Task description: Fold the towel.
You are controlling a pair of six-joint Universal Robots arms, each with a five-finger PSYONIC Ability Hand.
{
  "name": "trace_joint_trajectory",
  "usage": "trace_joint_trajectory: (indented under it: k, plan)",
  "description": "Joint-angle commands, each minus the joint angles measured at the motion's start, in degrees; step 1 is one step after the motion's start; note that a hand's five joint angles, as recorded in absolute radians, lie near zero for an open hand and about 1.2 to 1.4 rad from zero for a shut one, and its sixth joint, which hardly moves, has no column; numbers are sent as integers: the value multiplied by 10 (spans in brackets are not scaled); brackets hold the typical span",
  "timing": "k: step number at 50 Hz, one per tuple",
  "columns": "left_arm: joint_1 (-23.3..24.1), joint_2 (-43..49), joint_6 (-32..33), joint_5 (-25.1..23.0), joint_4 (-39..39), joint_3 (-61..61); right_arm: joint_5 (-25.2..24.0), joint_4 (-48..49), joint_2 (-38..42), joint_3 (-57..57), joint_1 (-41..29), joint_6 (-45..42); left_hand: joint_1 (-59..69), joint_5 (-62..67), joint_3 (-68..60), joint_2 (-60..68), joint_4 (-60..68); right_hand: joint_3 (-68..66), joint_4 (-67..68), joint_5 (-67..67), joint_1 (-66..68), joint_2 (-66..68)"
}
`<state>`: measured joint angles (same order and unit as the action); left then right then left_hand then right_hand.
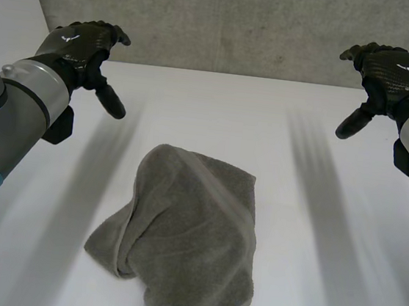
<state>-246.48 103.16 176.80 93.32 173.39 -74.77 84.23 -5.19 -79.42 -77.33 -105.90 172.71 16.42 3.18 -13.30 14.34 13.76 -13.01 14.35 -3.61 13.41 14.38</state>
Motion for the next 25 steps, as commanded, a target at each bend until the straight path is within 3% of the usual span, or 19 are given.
trace_joint_trajectory:
  k: [1, 14, 16, 17, 19, 20, 21, 22, 24, 25]
  plan:
    - [0, -2, 0, 6, 2, -2, -1, 1, -1, -1, 2, -2, -49, -16, 33, -28, -38, 30, -44, 36, -34, -44]
    - [7, -49, 7, -4, -2, -50, -26, 13, -5, -24, 2, -12, -45, -13, 33, -24, -38, 30, -44, 36, -34, -44]
    - [0, -72, 7, -4, 0, -82, -91, 25, -1, -32, 2, -19, -44, -11, 33, -23, -38, 30, -44, 36, -34, -44]
    - [-3, -91, 7, -4, 6, -113, -92, 25, -1, -32, 2, -19, -44, -11, 33, -23, -38, 30, -44, 36, -34, -44]
    - [-12, -107, 7, -5, 13, -143, -195, 19, 9, -28, -3, -33, -42, -9, 33, -21, -38, 30, -44, 36, -34, -44]
    - [-25, -117, 7, -8, 22, -171, -195, 18, 9, -28, -3, -33, -38, -6, 33, -18, -38, 30, -44, 36, -34, -44]
    - [-25, -117, 7, -8, 22, -172, -250, 12, 22, -26, -7, -38, -38, -6, 33, -18, -38, 30, -44, 36, -34, -44]
    - [-40, -124, 7, -11, 31, -201, -251, 12, 22, -26, -7, -38, -37, -4, 33, -16, -38, 30, -44, 36, -34, -44]
    - [-50, -129, 7, -15, 38, -232, -330, -10, 44, -13, -7, -37, -32, 1, 33, -11, -38, 30, -44, 36, -34, -44]
    - [-56, -132, 7, -20, 45, -259, -331, -11, 44, -12, -7, -37, -30, 2, 33, -9, -38, 30, -44, 36, -34, -44]
